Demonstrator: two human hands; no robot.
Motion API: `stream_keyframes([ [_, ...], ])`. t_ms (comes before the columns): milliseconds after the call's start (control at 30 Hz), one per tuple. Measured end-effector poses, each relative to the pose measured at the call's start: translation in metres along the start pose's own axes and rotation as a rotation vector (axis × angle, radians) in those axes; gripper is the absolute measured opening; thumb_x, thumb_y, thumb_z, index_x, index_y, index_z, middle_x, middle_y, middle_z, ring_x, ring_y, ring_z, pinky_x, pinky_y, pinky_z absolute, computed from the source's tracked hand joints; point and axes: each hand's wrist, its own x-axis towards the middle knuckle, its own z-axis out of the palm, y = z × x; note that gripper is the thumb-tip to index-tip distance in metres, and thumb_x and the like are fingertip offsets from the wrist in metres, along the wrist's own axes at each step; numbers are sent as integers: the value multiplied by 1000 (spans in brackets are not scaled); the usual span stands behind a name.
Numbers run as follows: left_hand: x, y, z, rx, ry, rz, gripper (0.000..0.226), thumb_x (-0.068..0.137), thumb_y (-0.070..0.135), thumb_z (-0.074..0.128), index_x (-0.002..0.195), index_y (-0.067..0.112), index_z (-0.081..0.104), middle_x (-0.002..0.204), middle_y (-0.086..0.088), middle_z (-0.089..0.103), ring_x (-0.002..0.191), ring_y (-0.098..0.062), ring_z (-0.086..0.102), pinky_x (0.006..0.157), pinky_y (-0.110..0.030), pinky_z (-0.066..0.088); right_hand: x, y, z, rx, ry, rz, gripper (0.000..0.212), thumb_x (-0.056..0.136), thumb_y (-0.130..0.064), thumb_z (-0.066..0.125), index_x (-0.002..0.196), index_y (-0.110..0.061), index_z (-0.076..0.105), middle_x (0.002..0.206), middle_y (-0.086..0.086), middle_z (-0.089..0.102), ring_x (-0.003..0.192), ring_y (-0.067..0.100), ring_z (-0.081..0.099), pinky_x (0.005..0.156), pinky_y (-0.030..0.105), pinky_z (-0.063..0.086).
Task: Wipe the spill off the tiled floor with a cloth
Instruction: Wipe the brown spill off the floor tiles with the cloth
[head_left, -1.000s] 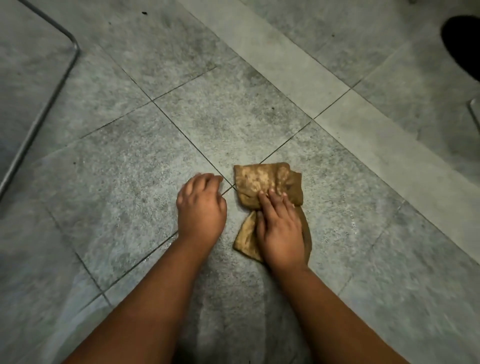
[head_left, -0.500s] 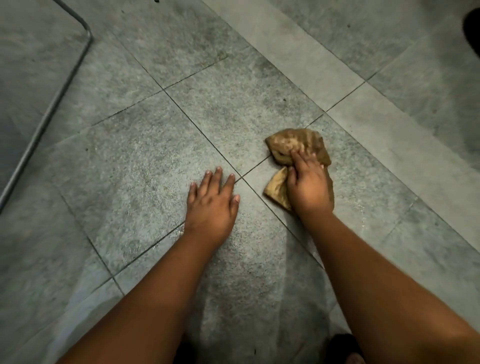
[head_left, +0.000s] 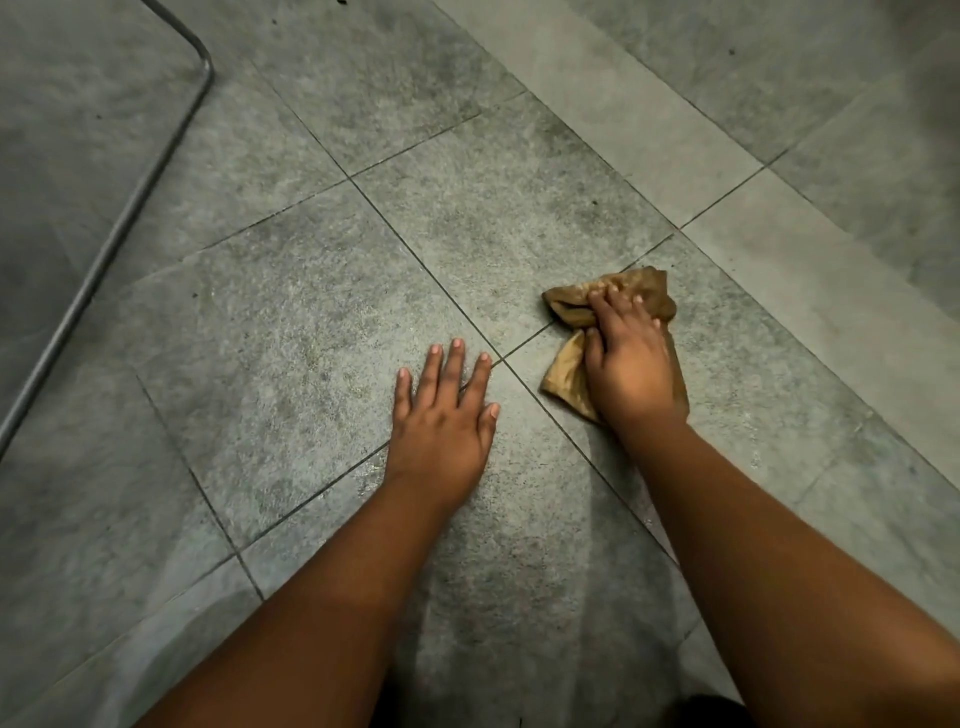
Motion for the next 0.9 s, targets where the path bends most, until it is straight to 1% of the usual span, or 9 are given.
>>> stream_keyframes([
  [133,-1,2,-2,-11,0,-3,60,98,49,3,154,31,-2,161,1,-12,148,-20,-16,119,-47,-8,-50,-21,7,47,46,26,44,99,-23,45,143,-21,45,151,2,40,144,22,26,119,42,16],
  [233,0,1,-2,-12,-3,3,61,97,51,2,154,32,0,162,2,-10,148,-18,-16,118,-45,-10,-77,-27,15,42,24,-8,44,97,-21,46,142,-23,47,150,0,42,144,21,25,119,40,15],
  [367,1,1,-5,-20,-24,1,59,98,51,5,154,33,-4,159,5,-18,146,-16,-20,117,-42,-14,-50,-16,9,40,-8,-51,45,98,-23,46,143,-23,44,153,0,37,145,20,22,119,41,15],
  [500,-4,3,-18,-69,-37,-2,56,102,50,10,154,32,-2,160,5,-16,147,-13,-19,119,-42,-11,4,-12,5,34,17,56,45,100,-24,41,145,-19,41,155,3,32,147,23,18,120,42,12],
  [600,-17,-8,-29,-49,10,-25,59,98,54,1,153,33,-7,160,8,-15,146,-11,-19,119,-42,-10,7,-18,2,52,13,60,46,98,-18,43,144,-19,43,154,5,35,146,24,22,119,42,15],
  [667,-29,-25,-35,-43,39,-71,61,95,56,-3,152,33,-7,161,8,-12,146,-11,-18,119,-42,-10,-22,-30,4,61,-4,8,47,95,-14,47,142,-20,47,150,6,42,143,25,28,118,42,21],
  [733,-44,-47,-40,-34,73,-118,62,96,56,-1,153,30,1,161,7,-4,147,-11,-13,119,-42,-8,-65,-50,14,68,-52,-82,46,94,-15,50,140,-19,49,148,4,44,143,24,30,117,43,23],
  [833,-63,-78,-44,14,87,-154,62,98,54,7,152,23,13,161,4,9,149,-12,-1,119,-43,-3,-110,-74,32,62,-104,-213,45,93,-19,51,138,-21,50,149,-2,43,144,21,28,118,41,21],
  [900,-70,-92,-46,34,75,-185,64,98,53,7,153,21,17,161,3,11,149,-12,0,119,-45,-1,-105,-78,33,69,-115,-250,43,95,-22,49,139,-23,49,149,-5,42,144,20,26,119,38,17],
])
